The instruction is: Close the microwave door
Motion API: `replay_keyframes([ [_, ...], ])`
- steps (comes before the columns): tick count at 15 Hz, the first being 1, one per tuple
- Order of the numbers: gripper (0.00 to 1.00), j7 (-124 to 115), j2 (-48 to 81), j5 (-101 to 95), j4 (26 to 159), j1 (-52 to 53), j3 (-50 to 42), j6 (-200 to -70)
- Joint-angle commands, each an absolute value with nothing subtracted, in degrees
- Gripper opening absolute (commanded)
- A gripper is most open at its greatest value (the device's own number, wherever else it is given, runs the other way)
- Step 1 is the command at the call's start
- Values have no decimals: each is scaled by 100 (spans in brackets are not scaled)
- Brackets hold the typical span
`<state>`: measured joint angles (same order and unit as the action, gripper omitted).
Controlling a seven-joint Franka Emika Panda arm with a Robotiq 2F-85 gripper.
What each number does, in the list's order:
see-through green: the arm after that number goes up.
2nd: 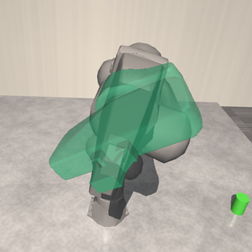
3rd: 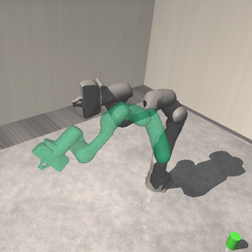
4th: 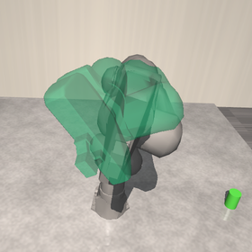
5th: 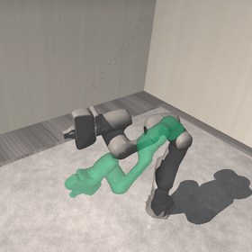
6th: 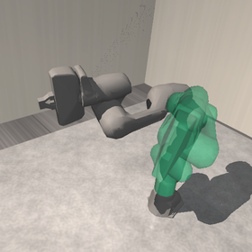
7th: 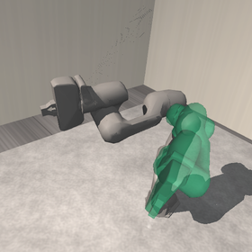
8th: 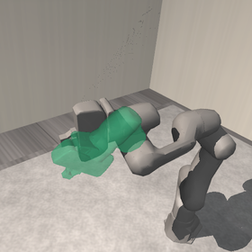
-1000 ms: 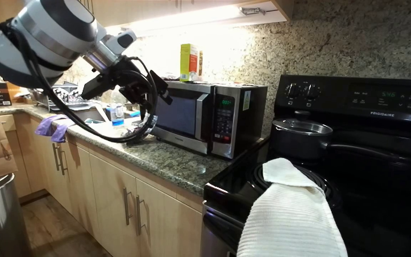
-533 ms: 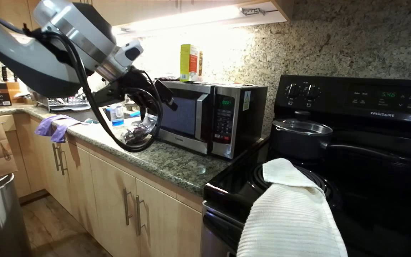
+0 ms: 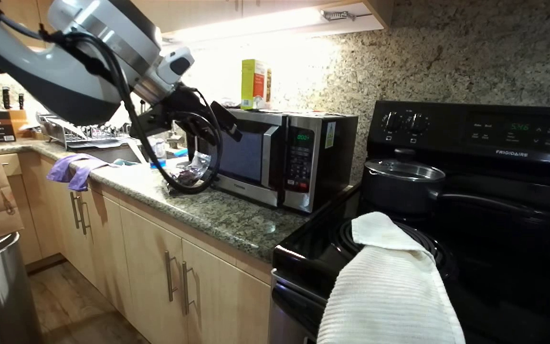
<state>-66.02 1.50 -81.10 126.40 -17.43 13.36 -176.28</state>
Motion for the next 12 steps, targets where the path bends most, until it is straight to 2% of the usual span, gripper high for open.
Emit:
replay_keyframes([
  [1,100,-8078,780,-9639,11492,-1647,1334,-17466],
  [6,100,-10000,1869,-11837,10379,-1476,1563,-17001],
  [12,100,-11908,2940,-14109,9973,-1439,2017,-15652],
])
